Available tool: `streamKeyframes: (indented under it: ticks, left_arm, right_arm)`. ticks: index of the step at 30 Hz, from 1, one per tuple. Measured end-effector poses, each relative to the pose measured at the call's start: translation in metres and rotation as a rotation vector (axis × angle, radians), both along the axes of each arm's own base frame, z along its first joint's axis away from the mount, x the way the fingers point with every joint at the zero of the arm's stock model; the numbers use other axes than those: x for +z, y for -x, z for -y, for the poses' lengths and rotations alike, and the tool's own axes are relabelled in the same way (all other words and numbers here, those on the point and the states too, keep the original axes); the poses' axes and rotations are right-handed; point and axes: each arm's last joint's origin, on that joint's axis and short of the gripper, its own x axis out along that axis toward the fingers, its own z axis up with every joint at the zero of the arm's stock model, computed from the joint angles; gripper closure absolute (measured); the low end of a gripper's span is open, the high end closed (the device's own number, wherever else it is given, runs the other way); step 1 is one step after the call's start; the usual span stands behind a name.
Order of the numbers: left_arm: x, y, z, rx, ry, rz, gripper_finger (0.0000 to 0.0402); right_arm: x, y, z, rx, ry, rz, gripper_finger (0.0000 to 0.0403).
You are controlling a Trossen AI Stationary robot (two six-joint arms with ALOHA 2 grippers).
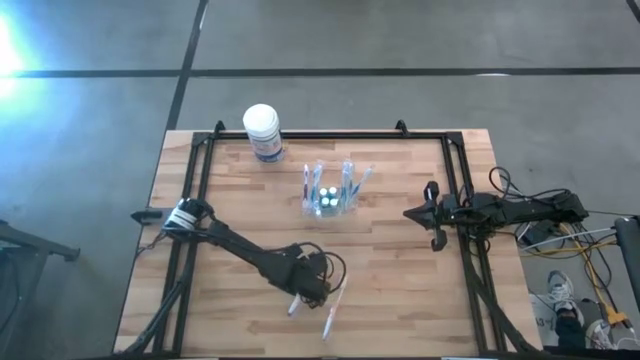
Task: Pick & Place toothbrushing station
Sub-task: Put the violet toothbrush into the transparent bin organizer
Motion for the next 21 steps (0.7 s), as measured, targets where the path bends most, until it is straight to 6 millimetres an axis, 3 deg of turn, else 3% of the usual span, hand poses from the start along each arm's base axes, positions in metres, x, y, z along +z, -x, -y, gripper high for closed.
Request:
streamKeyframes:
  ticks: [6,16,21]
  left_arm:
    - [-0.0011,0.0002,-0.0001,-0.025,-0.009,-0.009,0.0237]
    - [-0.0013,-0.0006,-0.0007,-0.144,-0.041,-0.026,0.0386]
    - [0.0068,-0.0001,-0.0011,-0.205,-0.052,-0.017,0.0390]
  right_arm:
    - [-0.0001,0.0000,0.0000,0.001,-0.012,0.000,0.0394]
    - [-0.0001,0.0000,0.0000,0.000,0.002,-0.001,0.0394]
    - [-0.0005,0.0000,0.0000,0.000,0.001,-0.005,0.0394]
